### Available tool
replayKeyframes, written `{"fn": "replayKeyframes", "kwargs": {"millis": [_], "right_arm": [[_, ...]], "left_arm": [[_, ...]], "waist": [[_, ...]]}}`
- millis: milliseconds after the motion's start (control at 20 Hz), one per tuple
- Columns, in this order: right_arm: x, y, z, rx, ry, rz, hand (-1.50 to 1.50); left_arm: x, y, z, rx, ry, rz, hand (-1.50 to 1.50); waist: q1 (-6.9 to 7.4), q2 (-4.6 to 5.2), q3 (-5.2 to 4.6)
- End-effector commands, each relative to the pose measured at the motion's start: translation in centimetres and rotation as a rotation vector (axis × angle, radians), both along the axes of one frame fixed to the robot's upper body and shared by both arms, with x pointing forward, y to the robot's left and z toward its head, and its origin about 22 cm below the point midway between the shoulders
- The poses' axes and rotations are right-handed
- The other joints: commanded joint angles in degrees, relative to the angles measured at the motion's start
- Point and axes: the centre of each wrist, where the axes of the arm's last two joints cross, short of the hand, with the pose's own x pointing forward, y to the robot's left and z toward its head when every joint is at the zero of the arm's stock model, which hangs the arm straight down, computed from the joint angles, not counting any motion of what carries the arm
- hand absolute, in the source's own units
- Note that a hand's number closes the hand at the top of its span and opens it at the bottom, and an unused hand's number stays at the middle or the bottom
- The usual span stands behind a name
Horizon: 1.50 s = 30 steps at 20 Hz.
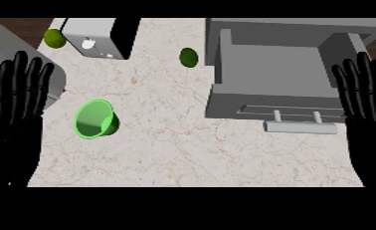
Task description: Pick up the cup, place it into the drawer and close the drawer
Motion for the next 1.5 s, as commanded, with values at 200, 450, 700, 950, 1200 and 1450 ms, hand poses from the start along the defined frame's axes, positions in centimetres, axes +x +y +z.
{"fn": "replayKeyframes", "kwargs": {"millis": [200,450,700,950,1200,1450], "right_arm": [[0.7,-0.5,-0.8,0.012,-0.001,-0.050,-1.50],[-0.1,-0.6,-0.8,-0.094,0.074,0.005,-1.50],[0.5,-0.7,1.8,-0.085,0.074,0.015,-1.50],[1.6,-0.7,-1.3,-0.086,0.051,0.020,-1.50],[1.9,-1.6,-1.0,-0.090,0.033,0.010,-1.50],[0.8,-1.0,-1.4,-0.100,0.056,0.020,-1.50]], "left_arm": [[-0.3,1.9,-0.2,-0.008,0.076,-0.450,-1.50],[-1.4,4.6,-2.9,-0.200,0.293,-0.574,-1.50],[-2.3,9.3,-5.2,-0.234,0.326,-0.575,-1.50],[1.6,12.2,-8.6,-0.236,0.390,-0.495,-1.50],[1.0,12.6,-10.4,-0.168,0.385,-0.391,-1.50],[2.7,16.0,-12.6,-0.152,0.437,-0.318,-1.50]], "waist": [[-1.54,-3.10,0.78],[-1.50,-3.20,0.83],[-1.58,-3.21,0.83],[-2.13,-2.98,0.85],[-1.86,-3.09,0.87],[-2.26,-3.07,0.85]]}}
